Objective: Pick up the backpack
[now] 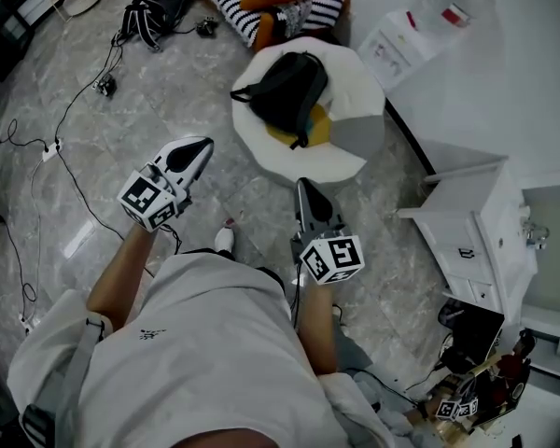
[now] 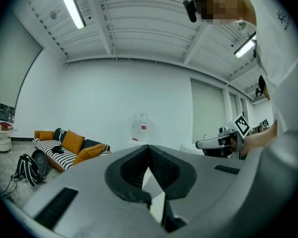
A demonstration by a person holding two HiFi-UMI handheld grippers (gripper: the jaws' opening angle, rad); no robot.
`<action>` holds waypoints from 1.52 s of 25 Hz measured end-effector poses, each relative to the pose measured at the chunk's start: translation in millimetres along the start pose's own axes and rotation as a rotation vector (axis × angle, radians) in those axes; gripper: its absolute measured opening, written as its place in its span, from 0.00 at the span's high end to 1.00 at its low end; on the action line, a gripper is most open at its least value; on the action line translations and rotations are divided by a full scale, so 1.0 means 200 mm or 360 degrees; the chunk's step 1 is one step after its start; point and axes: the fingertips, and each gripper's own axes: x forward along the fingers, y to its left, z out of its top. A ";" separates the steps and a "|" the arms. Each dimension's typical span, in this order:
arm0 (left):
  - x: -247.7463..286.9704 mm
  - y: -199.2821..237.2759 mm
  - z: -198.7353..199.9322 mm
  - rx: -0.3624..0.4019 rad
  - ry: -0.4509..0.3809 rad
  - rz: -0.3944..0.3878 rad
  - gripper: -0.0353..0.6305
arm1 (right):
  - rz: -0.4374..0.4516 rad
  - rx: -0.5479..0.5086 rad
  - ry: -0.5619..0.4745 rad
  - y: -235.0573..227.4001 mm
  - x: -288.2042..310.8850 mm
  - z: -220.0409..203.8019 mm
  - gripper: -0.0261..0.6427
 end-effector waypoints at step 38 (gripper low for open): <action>0.38 0.42 -0.03 -0.0014 0.0054 0.0053 0.94 | 0.0042 0.0071 0.0031 -0.38 0.52 0.06 0.95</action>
